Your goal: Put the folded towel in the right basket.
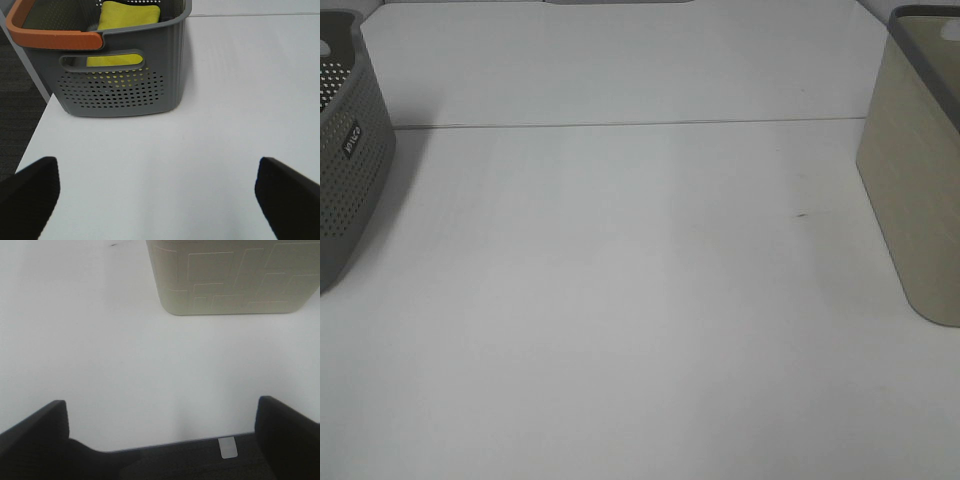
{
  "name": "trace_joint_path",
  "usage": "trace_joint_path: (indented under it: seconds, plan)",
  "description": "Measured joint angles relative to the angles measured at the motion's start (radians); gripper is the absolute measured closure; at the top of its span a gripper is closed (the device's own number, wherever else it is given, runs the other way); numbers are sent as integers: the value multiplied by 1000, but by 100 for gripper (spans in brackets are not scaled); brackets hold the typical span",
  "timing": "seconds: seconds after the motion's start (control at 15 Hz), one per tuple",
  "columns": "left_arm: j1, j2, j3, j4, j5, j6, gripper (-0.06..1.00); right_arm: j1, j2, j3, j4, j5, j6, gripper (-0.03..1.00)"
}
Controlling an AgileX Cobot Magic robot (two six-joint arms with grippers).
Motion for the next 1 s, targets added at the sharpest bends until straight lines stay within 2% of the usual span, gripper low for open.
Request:
trace_joint_path:
  seconds: [0.33, 1.0]
  plan:
    - [0, 0, 0, 0, 0, 0, -5, 0, -129, 0, 0, 2, 0, 0]
    - [0, 0, 0, 0, 0, 0, -5, 0, -130, 0, 15, 2, 0, 0]
